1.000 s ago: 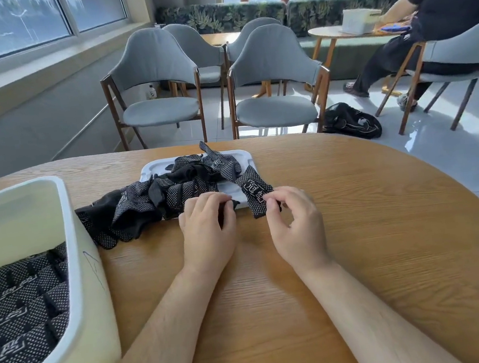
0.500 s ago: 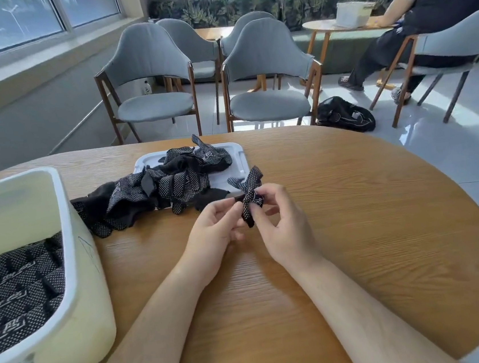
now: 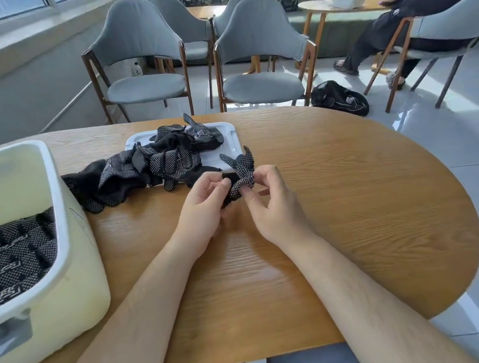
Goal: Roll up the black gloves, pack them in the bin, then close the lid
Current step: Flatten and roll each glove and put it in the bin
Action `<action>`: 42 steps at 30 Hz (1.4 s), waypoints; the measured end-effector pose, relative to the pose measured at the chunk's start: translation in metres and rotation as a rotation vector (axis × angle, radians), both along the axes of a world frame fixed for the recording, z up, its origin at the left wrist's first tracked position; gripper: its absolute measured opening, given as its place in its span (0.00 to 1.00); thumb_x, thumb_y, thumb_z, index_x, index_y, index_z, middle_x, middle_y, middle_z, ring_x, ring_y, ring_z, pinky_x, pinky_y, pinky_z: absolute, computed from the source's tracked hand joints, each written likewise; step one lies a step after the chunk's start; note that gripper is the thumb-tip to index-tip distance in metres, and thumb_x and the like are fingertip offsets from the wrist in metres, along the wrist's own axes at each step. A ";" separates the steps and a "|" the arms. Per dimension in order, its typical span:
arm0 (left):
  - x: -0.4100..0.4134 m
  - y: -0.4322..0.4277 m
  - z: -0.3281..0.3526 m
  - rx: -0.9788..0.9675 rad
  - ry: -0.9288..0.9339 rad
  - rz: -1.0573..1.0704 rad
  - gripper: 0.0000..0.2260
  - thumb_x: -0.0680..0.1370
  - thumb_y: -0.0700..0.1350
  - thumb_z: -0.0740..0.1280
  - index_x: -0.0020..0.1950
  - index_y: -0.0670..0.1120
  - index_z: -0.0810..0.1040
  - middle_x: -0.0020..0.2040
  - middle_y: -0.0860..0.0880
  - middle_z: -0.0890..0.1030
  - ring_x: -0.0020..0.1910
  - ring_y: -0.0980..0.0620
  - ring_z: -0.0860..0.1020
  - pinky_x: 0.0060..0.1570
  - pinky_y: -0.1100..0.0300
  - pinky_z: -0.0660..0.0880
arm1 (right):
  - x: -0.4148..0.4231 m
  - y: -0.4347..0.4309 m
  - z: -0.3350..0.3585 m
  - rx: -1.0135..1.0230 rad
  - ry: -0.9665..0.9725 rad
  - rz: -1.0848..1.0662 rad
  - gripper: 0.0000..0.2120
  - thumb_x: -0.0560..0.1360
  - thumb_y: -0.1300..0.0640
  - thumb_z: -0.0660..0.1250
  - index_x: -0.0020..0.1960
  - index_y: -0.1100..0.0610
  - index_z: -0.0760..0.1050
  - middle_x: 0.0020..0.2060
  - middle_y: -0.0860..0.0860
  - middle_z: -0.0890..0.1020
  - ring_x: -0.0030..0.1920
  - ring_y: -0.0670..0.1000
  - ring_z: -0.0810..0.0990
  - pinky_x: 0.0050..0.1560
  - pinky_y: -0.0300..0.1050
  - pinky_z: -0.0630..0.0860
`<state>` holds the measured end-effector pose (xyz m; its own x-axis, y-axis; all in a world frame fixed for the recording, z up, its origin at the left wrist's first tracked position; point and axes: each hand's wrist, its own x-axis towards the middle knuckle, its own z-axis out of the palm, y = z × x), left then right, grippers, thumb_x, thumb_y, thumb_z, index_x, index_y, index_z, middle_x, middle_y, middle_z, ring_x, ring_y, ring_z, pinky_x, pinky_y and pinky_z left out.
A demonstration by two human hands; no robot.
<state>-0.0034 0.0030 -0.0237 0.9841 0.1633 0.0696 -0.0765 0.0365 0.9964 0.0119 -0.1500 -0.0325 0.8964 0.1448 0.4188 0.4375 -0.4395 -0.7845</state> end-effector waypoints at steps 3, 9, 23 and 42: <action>0.000 0.003 0.000 0.075 -0.087 0.137 0.04 0.81 0.48 0.65 0.52 0.49 0.77 0.45 0.49 0.75 0.42 0.53 0.73 0.42 0.57 0.72 | -0.002 0.001 0.001 -0.014 0.030 -0.063 0.11 0.76 0.58 0.68 0.57 0.53 0.73 0.52 0.44 0.78 0.52 0.45 0.76 0.55 0.43 0.74; -0.003 0.001 0.014 0.641 -0.474 0.232 0.06 0.83 0.39 0.64 0.54 0.47 0.80 0.47 0.53 0.77 0.47 0.58 0.75 0.50 0.67 0.70 | -0.004 -0.004 0.021 -0.042 -0.342 -0.172 0.21 0.71 0.61 0.67 0.64 0.62 0.74 0.57 0.53 0.75 0.59 0.51 0.73 0.64 0.46 0.71; 0.007 -0.005 0.063 0.477 -0.222 0.152 0.06 0.78 0.47 0.73 0.44 0.57 0.82 0.33 0.60 0.79 0.33 0.59 0.72 0.33 0.65 0.70 | 0.022 -0.028 0.086 0.120 0.160 0.039 0.04 0.80 0.55 0.71 0.54 0.52 0.83 0.39 0.47 0.87 0.38 0.42 0.85 0.40 0.36 0.77; -0.037 0.010 -0.018 1.053 -0.515 -0.153 0.07 0.76 0.51 0.74 0.51 0.51 0.85 0.52 0.59 0.85 0.50 0.52 0.78 0.51 0.53 0.77 | -0.039 -0.076 0.001 -0.367 -0.062 0.202 0.10 0.76 0.48 0.74 0.57 0.44 0.86 0.56 0.35 0.83 0.58 0.42 0.73 0.57 0.33 0.72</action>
<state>-0.0400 0.0134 -0.0421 0.8051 -0.3288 0.4938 -0.5440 -0.7410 0.3936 -0.0276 -0.2260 -0.0311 0.8093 0.4648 0.3592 0.5853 -0.5852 -0.5613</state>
